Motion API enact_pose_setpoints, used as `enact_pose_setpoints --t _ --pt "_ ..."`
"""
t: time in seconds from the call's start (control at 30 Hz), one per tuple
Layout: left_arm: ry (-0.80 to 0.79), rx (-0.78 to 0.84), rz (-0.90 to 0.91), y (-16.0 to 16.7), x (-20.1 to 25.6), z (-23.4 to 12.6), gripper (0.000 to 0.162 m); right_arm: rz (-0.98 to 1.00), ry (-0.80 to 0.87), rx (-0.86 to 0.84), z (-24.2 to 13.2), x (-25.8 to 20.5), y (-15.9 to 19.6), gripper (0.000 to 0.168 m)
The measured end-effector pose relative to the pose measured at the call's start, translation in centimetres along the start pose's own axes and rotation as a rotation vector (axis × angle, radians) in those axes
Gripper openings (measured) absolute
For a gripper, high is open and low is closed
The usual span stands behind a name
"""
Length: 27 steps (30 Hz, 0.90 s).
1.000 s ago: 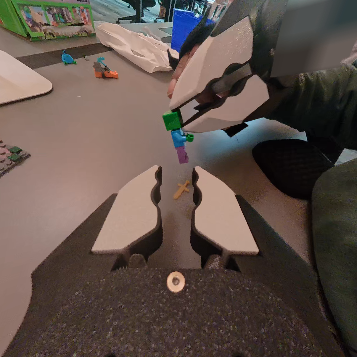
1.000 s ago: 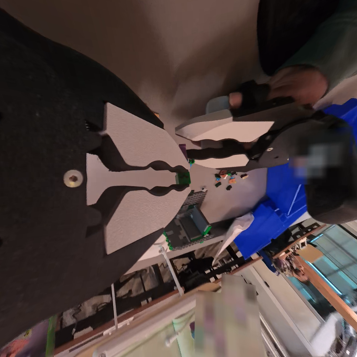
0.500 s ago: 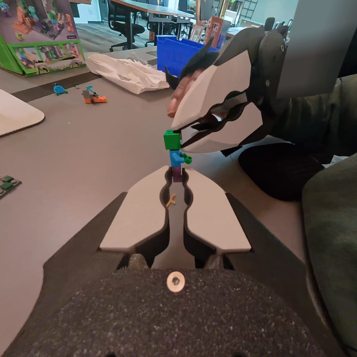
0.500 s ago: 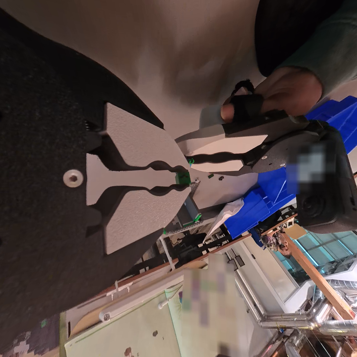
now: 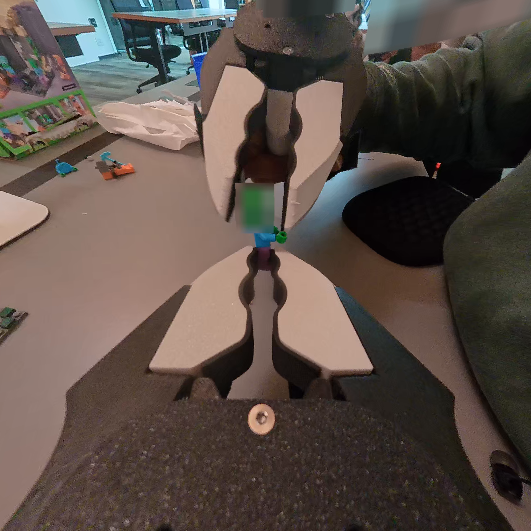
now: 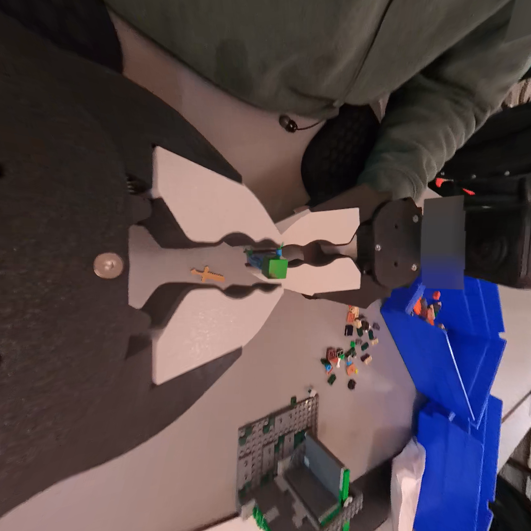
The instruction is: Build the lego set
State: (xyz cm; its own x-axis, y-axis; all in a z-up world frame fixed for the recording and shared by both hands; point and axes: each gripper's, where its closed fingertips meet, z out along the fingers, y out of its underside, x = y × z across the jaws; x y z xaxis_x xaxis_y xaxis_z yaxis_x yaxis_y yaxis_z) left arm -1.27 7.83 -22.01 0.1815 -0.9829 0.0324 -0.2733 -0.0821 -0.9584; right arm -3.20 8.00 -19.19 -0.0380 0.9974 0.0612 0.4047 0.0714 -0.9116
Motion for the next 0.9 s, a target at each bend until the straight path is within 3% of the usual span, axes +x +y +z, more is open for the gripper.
enact_pose_setpoints --t 0.03,0.33,0.7,0.9 --pt "0.01 -0.004 -0.009 0.1 0.2 0.1 0.008 -0.013 0.0 -0.009 0.1 -0.1 0.1 0.015" --pt "0.079 0.004 -0.232 0.1 0.0 0.1 0.008 -0.124 0.087 0.013 0.0 0.3 0.1 0.014" --pt "0.054 -0.01 -0.159 0.5 -0.2 0.6 0.018 0.092 -0.016 0.041 -0.3 0.8 0.2 0.014" --pt "0.096 0.005 -0.228 0.3 0.1 0.6 0.008 0.038 0.002 0.022 0.2 0.6 0.2 0.014"
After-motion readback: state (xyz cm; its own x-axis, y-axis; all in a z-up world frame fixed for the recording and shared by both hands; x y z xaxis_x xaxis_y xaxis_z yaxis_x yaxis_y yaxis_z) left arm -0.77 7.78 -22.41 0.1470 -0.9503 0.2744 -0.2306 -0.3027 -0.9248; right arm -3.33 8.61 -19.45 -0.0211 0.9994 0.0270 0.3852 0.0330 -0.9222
